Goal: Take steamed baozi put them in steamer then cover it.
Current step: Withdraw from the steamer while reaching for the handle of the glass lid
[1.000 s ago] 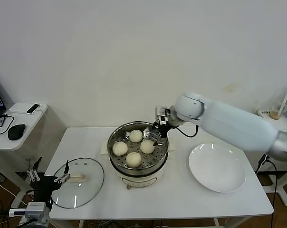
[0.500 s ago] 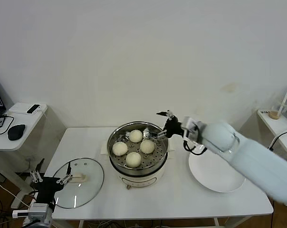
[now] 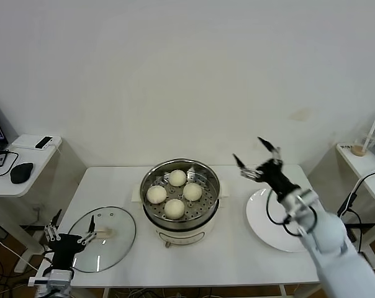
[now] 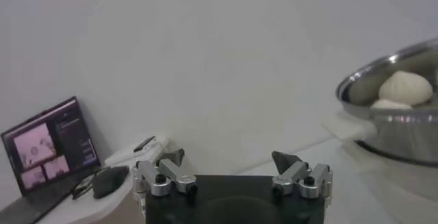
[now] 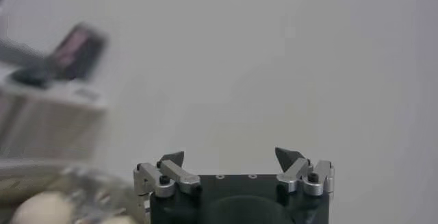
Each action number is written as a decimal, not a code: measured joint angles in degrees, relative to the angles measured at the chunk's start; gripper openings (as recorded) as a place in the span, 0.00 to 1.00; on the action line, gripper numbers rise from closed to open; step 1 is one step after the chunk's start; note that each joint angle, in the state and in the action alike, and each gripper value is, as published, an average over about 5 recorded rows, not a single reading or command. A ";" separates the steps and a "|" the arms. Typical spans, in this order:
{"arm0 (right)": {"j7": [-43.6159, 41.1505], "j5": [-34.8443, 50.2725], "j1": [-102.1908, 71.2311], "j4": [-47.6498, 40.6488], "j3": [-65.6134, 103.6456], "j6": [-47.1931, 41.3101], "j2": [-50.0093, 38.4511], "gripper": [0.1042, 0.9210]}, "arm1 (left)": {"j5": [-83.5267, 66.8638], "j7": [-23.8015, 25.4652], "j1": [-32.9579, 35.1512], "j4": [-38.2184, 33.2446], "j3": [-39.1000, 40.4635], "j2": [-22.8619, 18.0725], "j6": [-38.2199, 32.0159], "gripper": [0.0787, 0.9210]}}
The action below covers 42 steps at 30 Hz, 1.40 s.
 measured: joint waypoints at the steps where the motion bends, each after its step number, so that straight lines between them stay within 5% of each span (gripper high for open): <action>1: 0.06 -0.39 -2.11 0.25 1.75 0.58 1.39 0.88 | 2.01 -0.03 -0.03 0.94 -0.22 0.19 -0.71 0.88; 18: 1.58 -3.09 -22.83 4.02 18.97 4.91 14.23 0.88 | 43.71 -2.89 0.34 15.69 -2.57 1.82 -11.79 0.88; 42: 1.77 -2.70 -30.57 8.99 25.00 4.94 20.63 0.88 | 57.42 -3.41 -11.81 29.19 4.08 5.71 -13.10 0.88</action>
